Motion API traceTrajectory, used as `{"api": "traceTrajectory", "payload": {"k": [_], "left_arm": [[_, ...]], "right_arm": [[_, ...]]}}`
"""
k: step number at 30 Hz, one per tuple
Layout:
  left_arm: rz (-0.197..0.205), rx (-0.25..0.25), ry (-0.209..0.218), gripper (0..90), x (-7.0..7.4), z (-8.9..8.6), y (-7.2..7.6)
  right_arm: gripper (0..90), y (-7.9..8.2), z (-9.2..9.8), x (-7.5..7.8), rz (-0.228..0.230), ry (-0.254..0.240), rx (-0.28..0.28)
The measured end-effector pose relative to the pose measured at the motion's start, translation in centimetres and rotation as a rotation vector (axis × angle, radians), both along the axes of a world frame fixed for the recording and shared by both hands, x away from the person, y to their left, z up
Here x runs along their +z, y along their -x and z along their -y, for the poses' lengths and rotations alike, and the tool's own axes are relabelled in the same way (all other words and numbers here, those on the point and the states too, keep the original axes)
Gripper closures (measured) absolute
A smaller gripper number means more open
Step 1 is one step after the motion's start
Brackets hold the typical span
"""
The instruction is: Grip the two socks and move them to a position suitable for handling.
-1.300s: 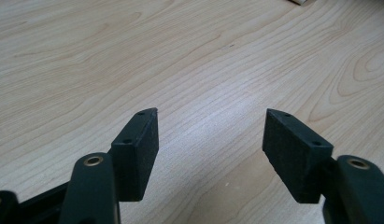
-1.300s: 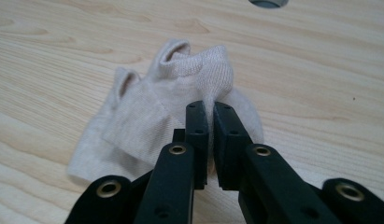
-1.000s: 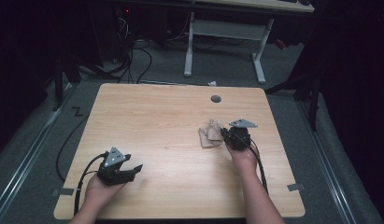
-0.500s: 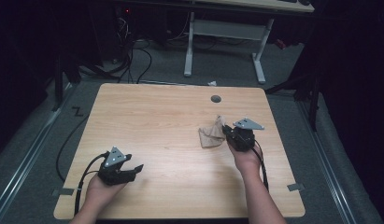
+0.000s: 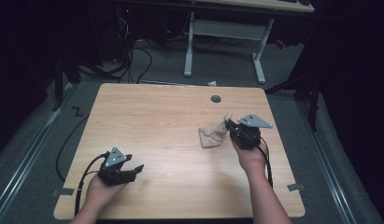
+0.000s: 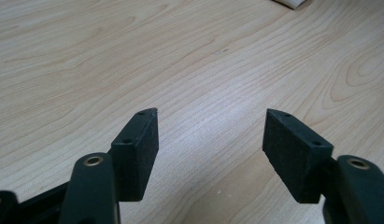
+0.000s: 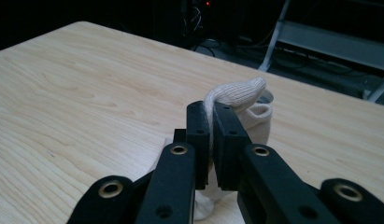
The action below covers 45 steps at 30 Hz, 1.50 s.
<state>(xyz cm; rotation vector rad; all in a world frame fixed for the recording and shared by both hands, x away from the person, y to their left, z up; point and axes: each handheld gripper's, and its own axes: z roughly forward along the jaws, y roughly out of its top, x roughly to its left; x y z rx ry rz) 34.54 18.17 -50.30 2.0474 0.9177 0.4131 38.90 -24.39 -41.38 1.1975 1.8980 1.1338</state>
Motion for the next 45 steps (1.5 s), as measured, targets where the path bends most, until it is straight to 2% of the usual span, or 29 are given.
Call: {"api": "traceTrajectory", "payload": {"k": [4, 12, 27, 33, 43, 45], "left_arm": [[0.000, 0.000, -0.002, 36.6, 0.0, 0.0, 0.0], [0.001, 0.002, -0.001, 36.6, 0.0, 0.0, 0.0], [0.006, -0.006, -0.005, 36.6, 0.0, 0.0, 0.0], [0.010, -0.005, -0.004, 36.6, 0.0, 0.1, 0.1], [0.010, 0.004, 0.004, 36.5, 0.1, -0.2, 0.0], [0.009, 0.005, 0.006, 36.6, 0.1, -0.2, 0.0]], "right_arm": [[86.2, 0.7, -0.3, 1.1, 0.023, -0.009, 0.023], [86.1, 1.7, -1.3, 1.6, 0.039, -0.009, 0.070], [86.1, 3.0, -4.5, 0.1, 0.021, -0.004, 0.161], [86.1, 3.7, -6.7, -0.6, 0.018, -0.004, 0.227], [86.1, 4.7, -10.8, -0.9, 0.020, -0.016, 0.332], [86.1, 4.7, -11.1, -1.0, 0.020, -0.016, 0.339]]}}
